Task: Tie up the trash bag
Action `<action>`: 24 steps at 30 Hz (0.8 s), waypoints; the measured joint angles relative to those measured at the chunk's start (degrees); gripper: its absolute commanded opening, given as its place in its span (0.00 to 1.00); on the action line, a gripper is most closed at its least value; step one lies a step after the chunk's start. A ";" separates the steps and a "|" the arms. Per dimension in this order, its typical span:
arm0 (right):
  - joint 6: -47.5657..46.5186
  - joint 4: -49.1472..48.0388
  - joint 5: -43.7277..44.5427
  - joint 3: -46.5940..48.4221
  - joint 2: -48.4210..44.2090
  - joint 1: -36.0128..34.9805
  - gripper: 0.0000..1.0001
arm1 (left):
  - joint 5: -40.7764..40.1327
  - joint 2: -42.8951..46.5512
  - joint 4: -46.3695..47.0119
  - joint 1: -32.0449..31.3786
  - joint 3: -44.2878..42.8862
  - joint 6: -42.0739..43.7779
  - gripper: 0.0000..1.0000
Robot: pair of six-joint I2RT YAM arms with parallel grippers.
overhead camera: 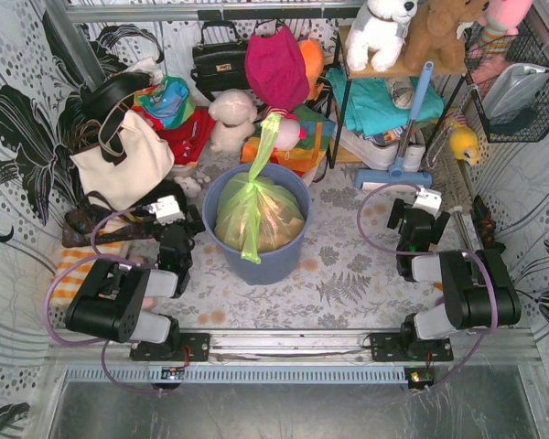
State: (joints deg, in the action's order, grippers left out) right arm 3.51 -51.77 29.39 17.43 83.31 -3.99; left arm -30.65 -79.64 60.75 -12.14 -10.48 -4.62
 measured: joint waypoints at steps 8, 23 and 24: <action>-3.30 -11.74 -8.63 -4.94 0.50 0.17 0.98 | 12.50 -4.26 5.55 5.46 -0.04 -0.02 0.98; -6.19 -22.18 -14.69 -6.80 5.05 0.17 0.97 | 17.31 -4.57 6.45 5.90 -0.11 -0.02 0.98; -6.19 -22.25 -14.73 -6.80 5.05 0.17 0.97 | 17.40 -4.59 6.45 5.90 -0.11 -0.02 0.98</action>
State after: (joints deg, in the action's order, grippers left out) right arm -2.68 -74.02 14.66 10.63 88.36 -3.81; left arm -13.26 -84.23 67.20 -6.24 -10.59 -4.64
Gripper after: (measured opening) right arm 0.969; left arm 0.977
